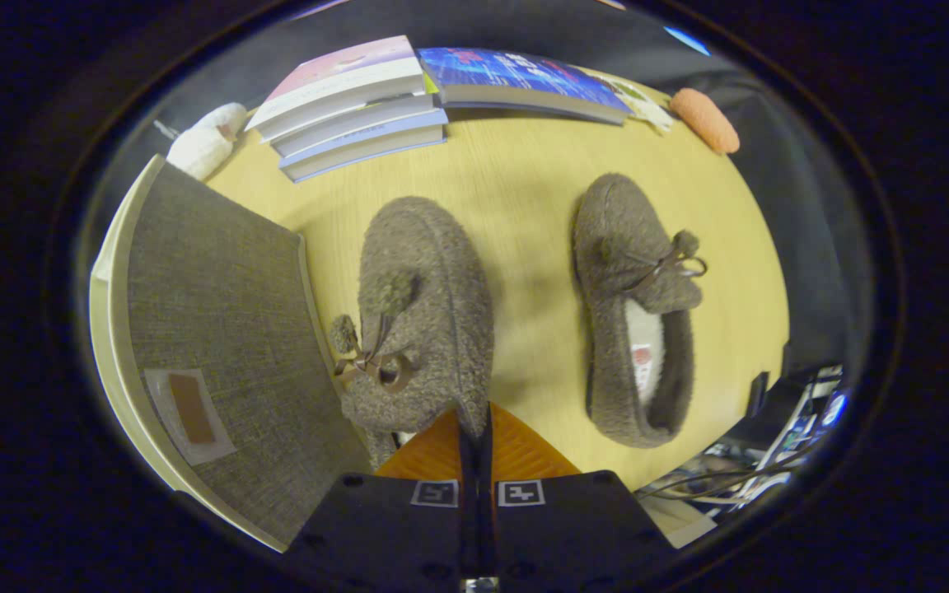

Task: Open the storage box then place both shoes into the box .Put the left shoe in first, then the right shoe, with the right side of both shoes facing outward in a uniform manner.

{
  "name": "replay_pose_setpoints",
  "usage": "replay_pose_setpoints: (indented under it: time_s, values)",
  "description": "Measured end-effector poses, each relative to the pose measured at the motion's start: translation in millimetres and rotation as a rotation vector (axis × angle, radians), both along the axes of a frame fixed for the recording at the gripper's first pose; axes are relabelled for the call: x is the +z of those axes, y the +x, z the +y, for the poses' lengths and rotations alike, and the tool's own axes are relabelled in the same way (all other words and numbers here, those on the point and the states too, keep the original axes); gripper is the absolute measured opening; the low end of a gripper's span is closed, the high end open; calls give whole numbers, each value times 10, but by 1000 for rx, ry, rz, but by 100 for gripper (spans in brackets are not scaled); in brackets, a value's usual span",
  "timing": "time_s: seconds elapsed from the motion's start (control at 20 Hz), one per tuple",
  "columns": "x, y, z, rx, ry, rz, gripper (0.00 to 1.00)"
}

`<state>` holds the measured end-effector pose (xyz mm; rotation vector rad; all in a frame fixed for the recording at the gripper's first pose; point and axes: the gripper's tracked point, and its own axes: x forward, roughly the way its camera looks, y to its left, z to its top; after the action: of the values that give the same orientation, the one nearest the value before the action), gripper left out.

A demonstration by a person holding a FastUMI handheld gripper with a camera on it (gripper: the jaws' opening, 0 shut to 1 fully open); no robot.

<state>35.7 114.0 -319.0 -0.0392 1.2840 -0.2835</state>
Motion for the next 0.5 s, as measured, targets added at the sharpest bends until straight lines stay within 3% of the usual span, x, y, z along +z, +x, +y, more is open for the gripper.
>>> replay_pose_setpoints:
  time_s: [0.2,0.5]
  values:
    - [380,-11,-109,32,-144,-38,4]
    - [1154,-241,-162,-15,-282,-67,4]
